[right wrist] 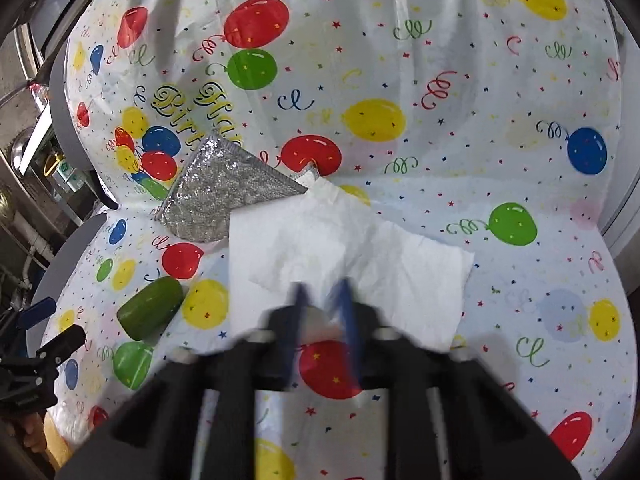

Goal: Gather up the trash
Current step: 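Grasp the green cucumber with the left gripper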

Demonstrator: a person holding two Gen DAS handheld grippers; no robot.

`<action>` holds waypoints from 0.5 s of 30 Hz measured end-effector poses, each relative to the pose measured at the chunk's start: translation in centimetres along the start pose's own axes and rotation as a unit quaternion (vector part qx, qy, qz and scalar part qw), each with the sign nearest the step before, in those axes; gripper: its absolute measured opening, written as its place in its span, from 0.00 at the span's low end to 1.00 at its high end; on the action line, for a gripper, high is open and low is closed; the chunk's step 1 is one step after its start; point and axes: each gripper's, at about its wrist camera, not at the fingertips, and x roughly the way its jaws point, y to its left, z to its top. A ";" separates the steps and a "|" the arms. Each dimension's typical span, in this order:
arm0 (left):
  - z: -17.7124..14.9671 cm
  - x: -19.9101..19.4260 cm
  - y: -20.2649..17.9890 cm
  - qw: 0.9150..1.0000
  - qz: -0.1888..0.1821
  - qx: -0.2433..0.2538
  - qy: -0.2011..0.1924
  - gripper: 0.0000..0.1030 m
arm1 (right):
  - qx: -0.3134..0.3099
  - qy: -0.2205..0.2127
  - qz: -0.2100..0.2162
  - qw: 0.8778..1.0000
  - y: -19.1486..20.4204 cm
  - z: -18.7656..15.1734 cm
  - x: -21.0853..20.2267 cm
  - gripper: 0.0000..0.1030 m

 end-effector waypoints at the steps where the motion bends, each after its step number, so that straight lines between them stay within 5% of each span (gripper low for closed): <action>1: -0.1 -0.2 -0.1 1.000 -0.001 0.001 -0.001 0.85 | 0.003 -0.005 0.001 1.000 -0.1 0.0 -0.4 0.03; 9: -0.4 -1.7 -1.4 0.999 -0.032 0.025 -0.019 0.85 | -0.031 -0.088 -0.053 0.994 -0.2 -0.7 -7.8 0.02; 13: -0.2 -1.5 -3.5 0.996 -0.062 0.051 -0.025 0.83 | -0.048 -0.093 -0.072 0.992 -0.3 -2.4 -10.6 0.02; 15: 0.3 -0.7 -4.7 0.995 -0.075 0.063 -0.022 0.72 | -0.056 -0.090 -0.080 0.991 -0.2 -3.3 -11.1 0.02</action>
